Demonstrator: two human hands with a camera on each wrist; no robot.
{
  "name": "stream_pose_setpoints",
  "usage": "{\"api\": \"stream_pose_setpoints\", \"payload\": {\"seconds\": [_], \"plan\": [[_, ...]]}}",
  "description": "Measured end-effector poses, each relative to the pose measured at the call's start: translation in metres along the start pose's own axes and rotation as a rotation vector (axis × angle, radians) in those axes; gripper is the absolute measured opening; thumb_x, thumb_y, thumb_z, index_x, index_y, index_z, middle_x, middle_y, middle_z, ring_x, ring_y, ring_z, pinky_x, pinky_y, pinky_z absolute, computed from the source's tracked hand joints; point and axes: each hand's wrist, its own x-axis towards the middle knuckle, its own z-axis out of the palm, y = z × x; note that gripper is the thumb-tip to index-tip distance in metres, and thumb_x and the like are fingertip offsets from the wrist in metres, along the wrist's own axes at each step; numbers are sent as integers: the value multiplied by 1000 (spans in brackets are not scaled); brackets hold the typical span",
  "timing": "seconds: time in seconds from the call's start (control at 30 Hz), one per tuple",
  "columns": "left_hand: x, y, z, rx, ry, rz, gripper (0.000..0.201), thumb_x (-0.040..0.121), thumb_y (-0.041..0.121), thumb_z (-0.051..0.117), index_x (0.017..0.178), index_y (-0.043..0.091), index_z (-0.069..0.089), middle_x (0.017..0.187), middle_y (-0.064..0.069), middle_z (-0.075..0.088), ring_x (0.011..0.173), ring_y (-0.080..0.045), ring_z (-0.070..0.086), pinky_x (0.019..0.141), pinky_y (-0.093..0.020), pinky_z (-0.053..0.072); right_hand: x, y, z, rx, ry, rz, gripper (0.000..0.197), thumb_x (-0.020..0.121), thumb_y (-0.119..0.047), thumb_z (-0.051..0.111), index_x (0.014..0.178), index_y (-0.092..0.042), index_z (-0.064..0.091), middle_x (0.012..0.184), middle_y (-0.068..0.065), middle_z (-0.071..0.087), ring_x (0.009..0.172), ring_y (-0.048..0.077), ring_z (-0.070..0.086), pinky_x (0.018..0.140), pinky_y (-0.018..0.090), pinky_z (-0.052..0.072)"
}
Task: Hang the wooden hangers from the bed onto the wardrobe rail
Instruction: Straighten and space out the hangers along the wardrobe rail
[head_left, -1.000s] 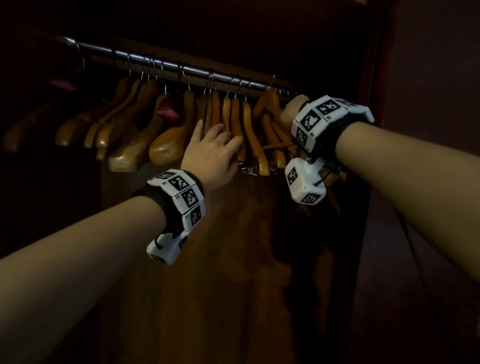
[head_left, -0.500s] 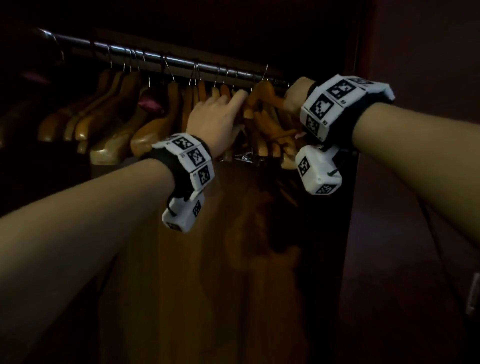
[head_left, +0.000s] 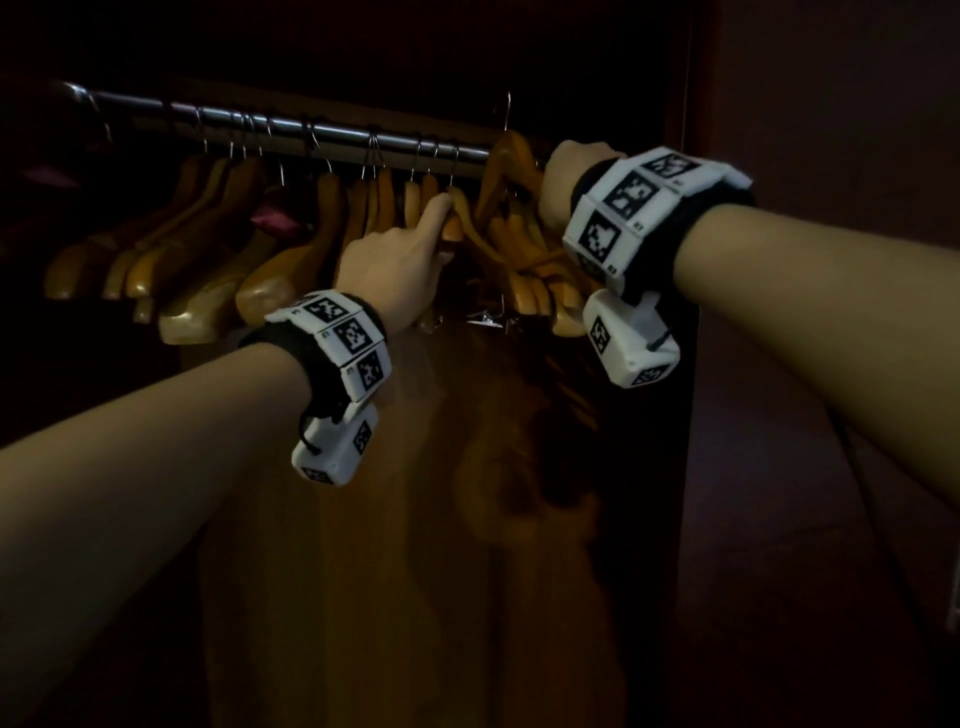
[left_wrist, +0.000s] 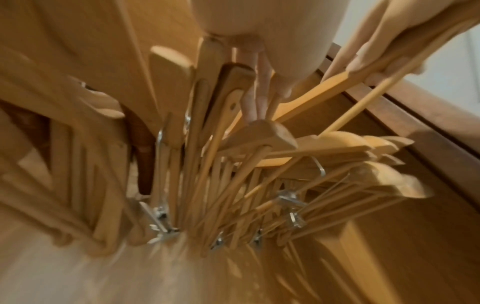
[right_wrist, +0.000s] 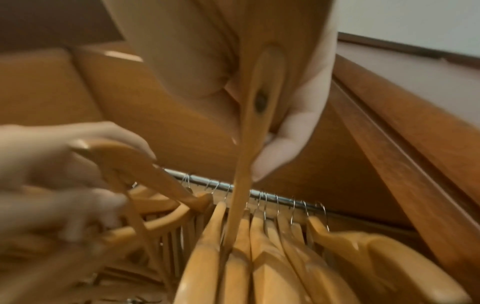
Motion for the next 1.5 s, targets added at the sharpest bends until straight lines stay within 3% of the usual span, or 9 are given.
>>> {"api": "stream_pose_setpoints", "payload": {"seconds": [0.3,0.4,0.5,0.67,0.77,0.97,1.17,1.33,1.5], "plan": [[-11,-15,-5,-18,34,-18,48,98,29,42,143,17,27,70,-3,53,52,-20,44,46,-26,32,-3,-14,2,94,-16,-13,38,98,-17,41,129,4,45,112,20,56,112,30,52,98,37,39],[-12,-18,-5,-36,54,-34,46,98,29,42,141,19,29,76,-8,63,55,-24,51,45,-26,33,-12,-12,-1,161,-11,-35,44,97,-17,44,138,-2,38,143,19,38,133,33,35,108,40,26],[-13,-19,-6,-45,36,-41,45,98,30,42,140,19,29,79,-9,65,60,-28,59,48,-28,37,-11,-14,-2,119,-10,-27,41,98,-13,41,136,1,39,145,19,36,135,33,33,108,38,24],[-14,-23,-4,-59,62,-14,46,98,29,44,141,19,30,80,-9,65,61,-28,59,48,-29,39,31,-26,25,66,14,102,18,97,-10,42,93,-2,58,112,14,61,105,32,59,85,39,46],[-16,-25,-4,-39,63,-16,47,98,29,43,141,20,30,81,-7,65,62,-28,60,47,-28,35,48,-28,39,69,39,83,32,95,-4,41,63,-4,43,104,14,65,96,31,63,70,34,42],[-20,-29,6,-65,105,52,45,97,32,44,140,20,37,86,-6,68,63,-29,63,46,-33,46,61,-34,60,86,-45,107,22,97,-12,40,93,-1,59,99,13,62,99,32,61,68,35,40],[-24,-41,24,-7,211,147,46,93,40,34,131,19,47,74,0,66,54,-19,60,39,-19,31,72,-38,73,98,-65,124,24,96,-10,43,114,-1,56,118,16,58,109,31,56,69,33,39],[-27,-47,34,37,225,176,46,92,38,31,130,19,48,76,-2,61,61,-20,58,45,-27,41,72,-39,88,97,-52,95,30,97,-13,37,119,-3,54,128,15,52,120,30,48,93,37,41],[-28,-43,39,49,273,174,43,92,35,37,129,16,50,76,-4,58,62,-21,55,53,-26,38,70,-36,89,123,-83,114,27,94,-6,44,118,-5,56,124,13,54,115,29,53,72,32,39]]}}
